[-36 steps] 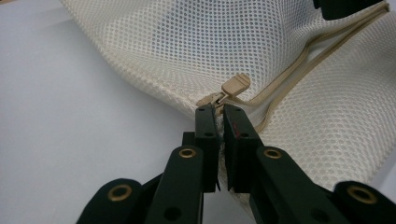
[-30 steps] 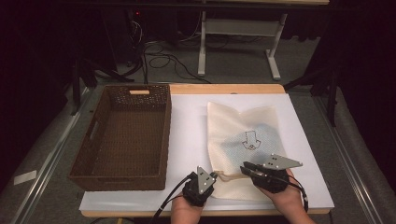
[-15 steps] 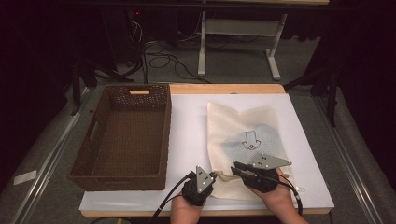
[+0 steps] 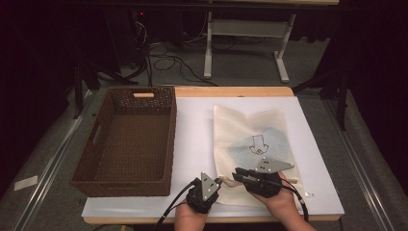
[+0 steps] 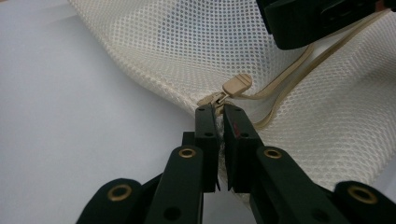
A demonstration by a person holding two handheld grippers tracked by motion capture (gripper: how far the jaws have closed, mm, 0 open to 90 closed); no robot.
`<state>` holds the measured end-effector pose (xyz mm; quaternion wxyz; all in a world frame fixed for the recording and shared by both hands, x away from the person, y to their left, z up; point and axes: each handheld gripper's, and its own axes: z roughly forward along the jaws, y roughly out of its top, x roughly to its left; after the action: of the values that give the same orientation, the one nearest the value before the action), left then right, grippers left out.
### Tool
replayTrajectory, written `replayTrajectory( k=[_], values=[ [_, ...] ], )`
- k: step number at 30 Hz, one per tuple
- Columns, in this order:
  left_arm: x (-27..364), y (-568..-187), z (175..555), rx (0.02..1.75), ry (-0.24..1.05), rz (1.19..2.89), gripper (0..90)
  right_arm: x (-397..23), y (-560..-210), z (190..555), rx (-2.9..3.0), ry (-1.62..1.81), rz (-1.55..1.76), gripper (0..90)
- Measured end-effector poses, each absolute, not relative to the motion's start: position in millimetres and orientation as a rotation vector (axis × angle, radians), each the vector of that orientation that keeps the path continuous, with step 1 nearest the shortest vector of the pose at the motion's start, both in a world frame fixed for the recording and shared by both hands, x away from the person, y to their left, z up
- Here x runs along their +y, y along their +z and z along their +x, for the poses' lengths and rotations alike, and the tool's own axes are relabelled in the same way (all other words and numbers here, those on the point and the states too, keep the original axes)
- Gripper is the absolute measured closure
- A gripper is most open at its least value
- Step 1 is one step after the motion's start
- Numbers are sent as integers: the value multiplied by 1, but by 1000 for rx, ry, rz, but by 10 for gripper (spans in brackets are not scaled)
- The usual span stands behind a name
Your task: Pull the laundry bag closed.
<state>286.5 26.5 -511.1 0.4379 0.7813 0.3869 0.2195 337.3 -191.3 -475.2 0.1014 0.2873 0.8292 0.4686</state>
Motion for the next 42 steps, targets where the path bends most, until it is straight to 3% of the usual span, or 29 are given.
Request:
replayTrajectory(
  k=[18,31,37,42],
  values=[
    [25,-508,284,945,565,1935,848,-170,-491,343,2567,1350,838,742],
    [25,-509,285,950,559,1940,842,-171,-489,339,2577,1371,815,821],
    [27,-512,288,969,509,1931,795,-172,-486,337,2563,1364,807,822],
    [32,-518,297,1023,366,1903,761,-172,-486,335,2559,1359,804,822]
  ],
)
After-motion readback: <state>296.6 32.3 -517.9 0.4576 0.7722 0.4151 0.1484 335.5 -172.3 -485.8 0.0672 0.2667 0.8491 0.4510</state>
